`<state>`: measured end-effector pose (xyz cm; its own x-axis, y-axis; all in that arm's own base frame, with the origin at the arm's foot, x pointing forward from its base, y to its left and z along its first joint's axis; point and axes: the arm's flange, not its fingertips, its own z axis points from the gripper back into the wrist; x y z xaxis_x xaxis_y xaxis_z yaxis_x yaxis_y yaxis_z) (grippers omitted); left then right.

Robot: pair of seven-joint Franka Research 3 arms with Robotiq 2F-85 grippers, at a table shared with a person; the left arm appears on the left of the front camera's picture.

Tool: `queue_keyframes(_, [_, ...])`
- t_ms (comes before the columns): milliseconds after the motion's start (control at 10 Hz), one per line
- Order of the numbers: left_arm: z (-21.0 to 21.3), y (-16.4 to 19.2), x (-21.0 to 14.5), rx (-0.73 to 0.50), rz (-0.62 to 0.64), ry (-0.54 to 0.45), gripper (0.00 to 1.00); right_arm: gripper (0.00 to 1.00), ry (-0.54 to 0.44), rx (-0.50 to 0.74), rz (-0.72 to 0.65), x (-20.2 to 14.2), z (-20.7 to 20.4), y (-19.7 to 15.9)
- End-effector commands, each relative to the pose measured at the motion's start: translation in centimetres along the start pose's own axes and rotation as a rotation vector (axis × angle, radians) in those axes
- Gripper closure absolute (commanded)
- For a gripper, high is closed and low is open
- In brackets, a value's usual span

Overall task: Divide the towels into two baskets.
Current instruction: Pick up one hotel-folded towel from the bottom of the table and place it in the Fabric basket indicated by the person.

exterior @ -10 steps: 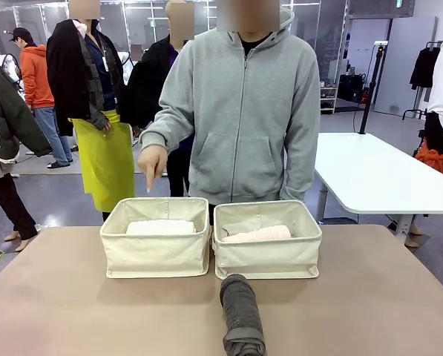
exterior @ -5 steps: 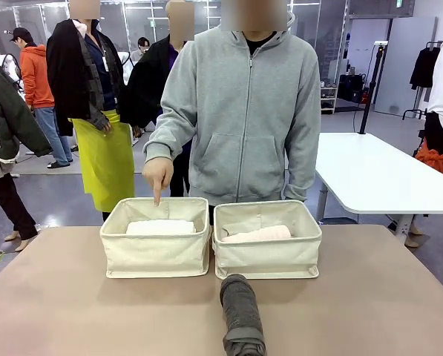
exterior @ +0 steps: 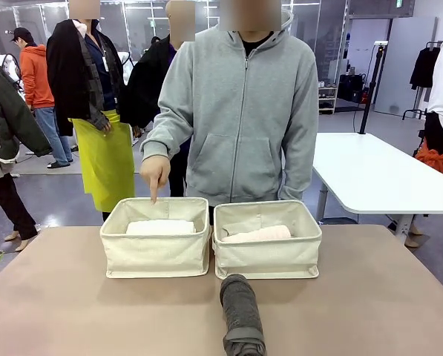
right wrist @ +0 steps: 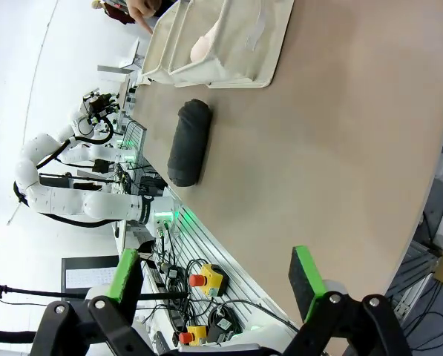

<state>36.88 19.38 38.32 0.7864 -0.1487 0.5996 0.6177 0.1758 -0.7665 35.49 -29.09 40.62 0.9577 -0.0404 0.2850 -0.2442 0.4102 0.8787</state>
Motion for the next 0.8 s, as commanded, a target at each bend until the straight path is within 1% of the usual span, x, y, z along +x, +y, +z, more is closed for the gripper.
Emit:
queue_keyframes(0, [0.0, -0.5, -0.2, 0.001, 0.005, 0.001, 0.0, 0.0, -0.007, 0.002, 0.012, 0.3, 0.0, 0.1])
queue_keyframes(300, [0.0, -0.5, -0.2, 0.001, 0.005, 0.001, 0.0, 0.0, 0.0, 0.0, 0.0, 0.0, 0.0, 0.0])
queue_keyframes(400, [0.0, -0.5, -0.2, 0.001, 0.005, 0.001, 0.0, 0.0, 0.052, -0.073, 0.001, 0.6, -1.7, 1.3])
queue_keyframes(500, [0.0, -0.5, -0.2, 0.001, 0.005, 0.001, 0.0, 0.0, 0.088, -0.068, 0.003, 0.8, -4.0, 2.6])
queue_keyframes(600, [0.0, -0.5, -0.2, 0.001, 0.005, 0.001, 0.0, 0.0, 0.035, -0.009, -0.016, 0.6, -6.4, 3.1])
queue_keyframes(700, [0.0, -0.5, -0.2, 0.001, 0.005, 0.001, 0.0, 0.0, 0.023, -0.055, -0.011, 0.1, -9.6, 3.8])
